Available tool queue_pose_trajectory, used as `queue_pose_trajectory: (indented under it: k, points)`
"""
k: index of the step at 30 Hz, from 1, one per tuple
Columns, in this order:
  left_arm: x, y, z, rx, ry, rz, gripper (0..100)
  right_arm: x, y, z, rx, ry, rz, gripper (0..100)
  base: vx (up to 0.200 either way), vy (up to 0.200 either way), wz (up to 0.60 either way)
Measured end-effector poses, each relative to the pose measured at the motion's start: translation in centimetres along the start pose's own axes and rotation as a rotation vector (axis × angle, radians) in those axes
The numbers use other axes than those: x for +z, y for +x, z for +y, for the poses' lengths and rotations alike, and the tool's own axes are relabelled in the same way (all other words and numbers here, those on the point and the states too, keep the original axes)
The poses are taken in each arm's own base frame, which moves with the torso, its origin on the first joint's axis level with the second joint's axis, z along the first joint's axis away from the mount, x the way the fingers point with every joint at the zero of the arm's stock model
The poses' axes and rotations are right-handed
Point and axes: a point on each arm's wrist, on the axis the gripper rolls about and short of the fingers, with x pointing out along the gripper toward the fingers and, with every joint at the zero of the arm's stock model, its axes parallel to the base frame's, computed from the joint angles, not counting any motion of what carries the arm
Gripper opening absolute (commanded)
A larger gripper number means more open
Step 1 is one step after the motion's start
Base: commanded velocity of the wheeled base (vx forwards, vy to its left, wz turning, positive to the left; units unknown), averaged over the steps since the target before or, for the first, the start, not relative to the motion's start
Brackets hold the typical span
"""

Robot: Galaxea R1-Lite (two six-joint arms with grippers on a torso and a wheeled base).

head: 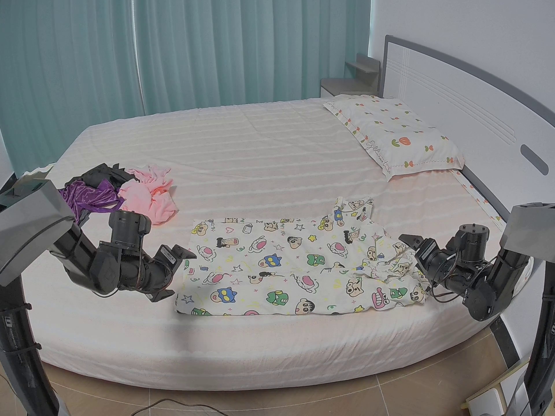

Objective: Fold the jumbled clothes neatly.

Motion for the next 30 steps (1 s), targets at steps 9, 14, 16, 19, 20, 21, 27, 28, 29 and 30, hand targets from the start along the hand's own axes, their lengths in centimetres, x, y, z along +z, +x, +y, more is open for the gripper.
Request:
queue_pose_trajectory:
  k: [9, 14, 16, 19, 20, 21, 27, 28, 29, 30]
  points:
    - [-1.4, -1.4, 1.7, -0.028, -0.024, -0.001, 100, -2.2, 1.9, -0.1, -0.024, 0.000, 0.022, 100, 0.000, 0.000, 0.00]
    - [-1.6, -1.4, 2.1, -0.018, -0.024, 0.005, 100, -2.8, 2.5, -0.7, -0.088, 0.003, 0.072, 100, 0.000, 0.000, 0.00]
    - [-1.7, -1.3, 2.2, -0.014, -0.024, 0.006, 100, -3.0, 2.8, -0.9, -0.103, 0.004, 0.082, 100, 0.000, 0.000, 0.00]
    - [-1.7, -1.2, 2.3, -0.007, -0.025, 0.006, 100, -3.2, 3.1, -1.0, -0.107, 0.004, 0.084, 100, 0.000, 0.000, 0.00]
    - [-1.7, -1.1, 2.3, -0.007, -0.025, 0.006, 100, -3.2, 3.1, -1.1, -0.108, 0.003, 0.085, 100, 0.000, 0.000, 0.00]
    - [-1.8, -1.1, 2.3, -0.005, -0.025, 0.007, 100, -3.2, 3.2, -1.1, -0.109, 0.003, 0.086, 100, 0.000, 0.000, 0.00]
    - [-1.8, -1.0, 2.4, -0.002, -0.025, 0.009, 100, -3.8, 3.1, -1.2, -0.128, -0.006, 0.088, 100, 0.000, 0.000, 0.00]
    - [-1.8, -1.0, 2.4, -0.001, -0.026, 0.009, 100, -3.8, 3.1, -1.2, -0.133, -0.009, 0.085, 100, 0.000, 0.000, 0.00]
    - [-1.8, -1.0, 2.4, -0.002, -0.025, 0.009, 100, -4.0, 3.1, -1.2, -0.136, -0.013, 0.086, 100, 0.000, 0.000, 0.00]
    - [-1.8, -1.0, 2.4, -0.002, -0.025, 0.009, 100, -4.0, 3.1, -1.2, -0.139, -0.016, 0.088, 100, 0.000, 0.000, 0.00]
